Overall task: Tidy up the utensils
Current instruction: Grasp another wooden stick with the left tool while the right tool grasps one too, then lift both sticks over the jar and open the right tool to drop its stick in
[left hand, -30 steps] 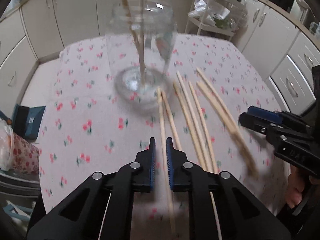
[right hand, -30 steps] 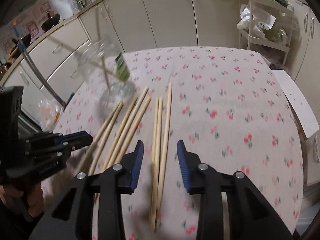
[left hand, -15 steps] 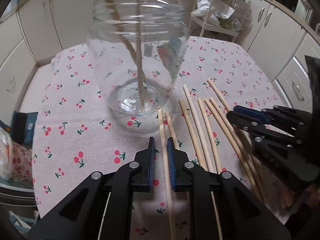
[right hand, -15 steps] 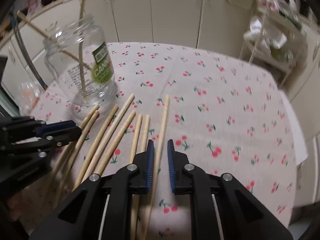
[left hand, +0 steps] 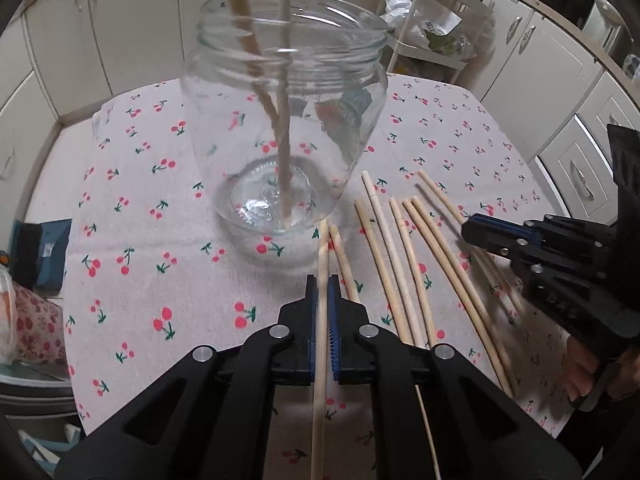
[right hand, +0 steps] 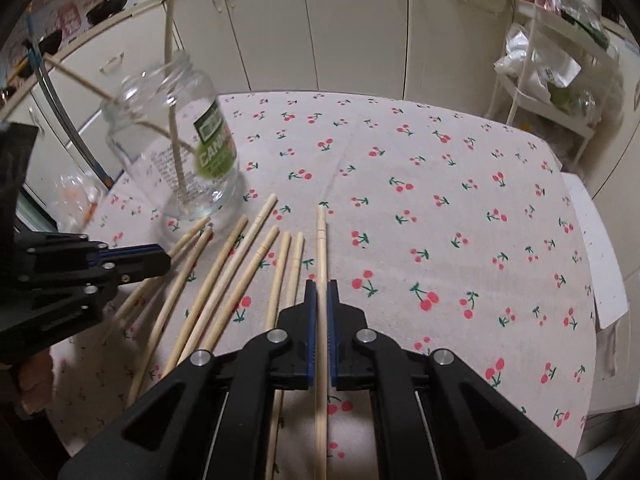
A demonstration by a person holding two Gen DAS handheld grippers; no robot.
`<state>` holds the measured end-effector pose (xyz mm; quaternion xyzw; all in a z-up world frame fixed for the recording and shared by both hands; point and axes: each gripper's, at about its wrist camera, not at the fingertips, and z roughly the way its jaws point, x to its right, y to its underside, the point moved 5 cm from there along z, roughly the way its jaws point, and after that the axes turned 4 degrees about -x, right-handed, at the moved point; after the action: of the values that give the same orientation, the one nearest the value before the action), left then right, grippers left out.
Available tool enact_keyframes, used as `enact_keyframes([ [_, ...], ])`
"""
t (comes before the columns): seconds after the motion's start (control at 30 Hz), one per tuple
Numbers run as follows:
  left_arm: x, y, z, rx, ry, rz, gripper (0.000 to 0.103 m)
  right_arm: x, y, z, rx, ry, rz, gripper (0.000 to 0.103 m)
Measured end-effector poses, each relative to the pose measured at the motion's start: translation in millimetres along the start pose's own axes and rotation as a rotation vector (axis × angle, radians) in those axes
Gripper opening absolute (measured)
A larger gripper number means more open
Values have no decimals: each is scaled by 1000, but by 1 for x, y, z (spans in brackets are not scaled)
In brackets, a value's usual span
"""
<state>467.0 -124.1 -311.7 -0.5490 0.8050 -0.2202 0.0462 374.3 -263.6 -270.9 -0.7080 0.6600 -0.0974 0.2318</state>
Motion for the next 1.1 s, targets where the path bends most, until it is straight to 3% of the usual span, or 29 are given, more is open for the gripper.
enact_keyframes([
  [0.1,3,0,-8,21,4,13,5,8,1,-13,29,-61,59,6],
  [0.2,8,3,-25,62,11,25,5,10,1,-37,120,-153,139,6],
  [0.33,11,5,-66,177,44,13,5,9,-8,-63,253,-231,205,6],
  [0.5,3,-12,-133,403,121,-40,5,2,-15,-84,365,-290,259,6],
  [0.63,-6,-29,-162,496,144,-86,5,-1,-19,-85,367,-290,252,6],
  [0.7,-8,-28,-170,506,159,-93,5,-5,-15,-76,320,-219,215,6],
  [0.83,-9,-17,-171,505,163,-91,5,0,-7,-62,279,-254,247,6],
  [1.0,-17,-34,-181,593,242,-132,5,-3,-15,-73,325,-295,253,6],
  [1.1,-20,-49,-192,648,262,-148,5,-8,-24,-88,397,-314,243,6],
])
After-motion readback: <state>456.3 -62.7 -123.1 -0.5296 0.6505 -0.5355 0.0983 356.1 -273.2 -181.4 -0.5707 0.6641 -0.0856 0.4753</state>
